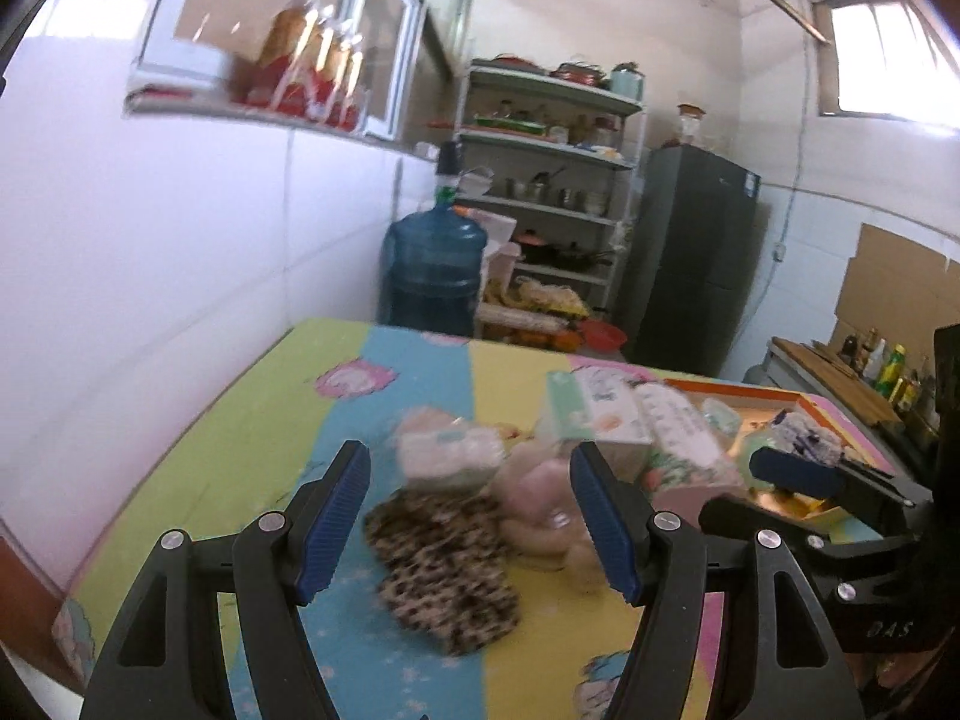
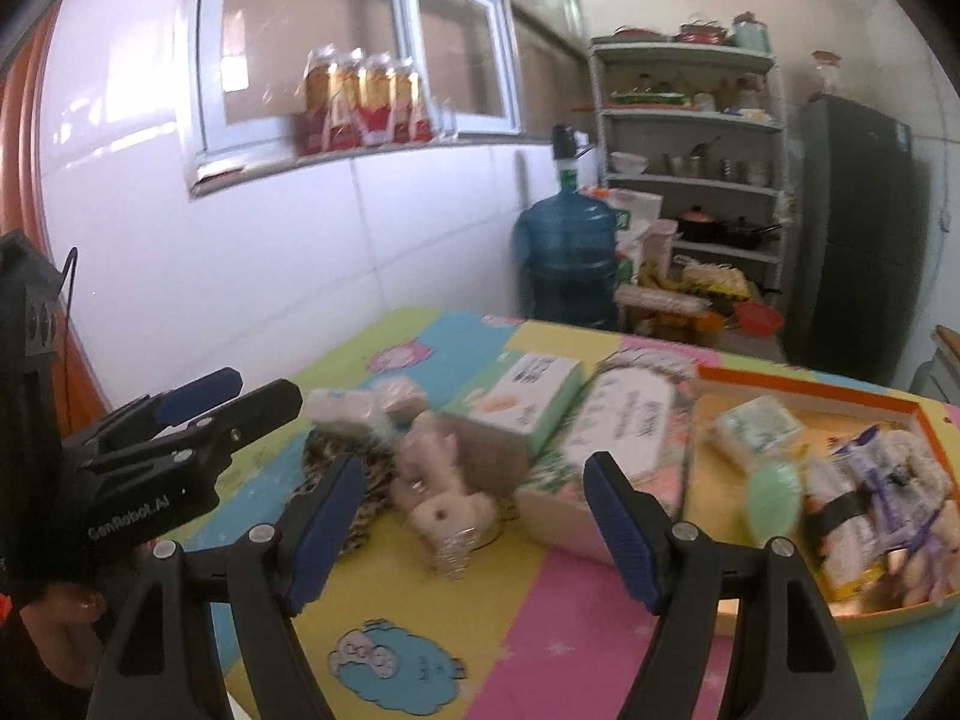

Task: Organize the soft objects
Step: 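Move both open grippers back over the remaining soft items, then grasp leopard-print scrunchie with left gripper while right gripper grasps pink plush bunny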

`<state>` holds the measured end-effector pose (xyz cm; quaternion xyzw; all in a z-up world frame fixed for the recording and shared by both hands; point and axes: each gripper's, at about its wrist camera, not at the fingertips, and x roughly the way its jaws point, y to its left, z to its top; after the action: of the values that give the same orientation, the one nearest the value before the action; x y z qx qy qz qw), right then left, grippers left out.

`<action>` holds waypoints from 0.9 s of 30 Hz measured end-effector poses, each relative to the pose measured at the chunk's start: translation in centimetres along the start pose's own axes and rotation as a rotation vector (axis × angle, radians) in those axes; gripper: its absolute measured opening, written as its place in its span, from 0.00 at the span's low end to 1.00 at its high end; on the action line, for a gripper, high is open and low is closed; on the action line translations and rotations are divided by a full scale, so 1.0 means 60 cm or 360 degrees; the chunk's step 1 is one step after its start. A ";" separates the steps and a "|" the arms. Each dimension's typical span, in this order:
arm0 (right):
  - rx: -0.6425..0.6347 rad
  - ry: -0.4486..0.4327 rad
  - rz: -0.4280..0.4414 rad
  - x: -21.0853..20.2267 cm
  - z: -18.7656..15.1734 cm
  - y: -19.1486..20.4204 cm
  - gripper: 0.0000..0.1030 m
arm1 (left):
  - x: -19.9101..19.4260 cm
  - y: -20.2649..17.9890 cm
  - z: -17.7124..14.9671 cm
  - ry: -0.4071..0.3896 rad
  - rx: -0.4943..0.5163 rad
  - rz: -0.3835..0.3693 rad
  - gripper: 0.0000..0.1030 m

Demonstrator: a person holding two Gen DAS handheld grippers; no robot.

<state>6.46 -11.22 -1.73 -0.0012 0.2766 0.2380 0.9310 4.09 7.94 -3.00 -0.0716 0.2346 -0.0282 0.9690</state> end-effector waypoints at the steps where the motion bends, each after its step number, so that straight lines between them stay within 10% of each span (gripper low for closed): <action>1: -0.0009 0.0031 0.0018 0.010 -0.004 0.006 0.73 | 0.002 0.004 -0.003 0.0014 -0.0006 0.0006 0.69; 21: -0.0061 0.0097 0.0174 0.056 -0.009 0.028 0.72 | 0.116 0.071 -0.068 0.0356 -0.0126 0.0031 0.68; 27: -0.0077 0.0126 0.0213 0.074 -0.005 0.032 0.70 | 0.145 0.067 -0.072 0.0472 -0.0103 0.0006 0.34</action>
<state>8.67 -7.58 -4.04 -0.0145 0.3070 0.3060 0.9011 9.94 10.60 -11.33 -0.0974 0.3762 -0.0291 0.9210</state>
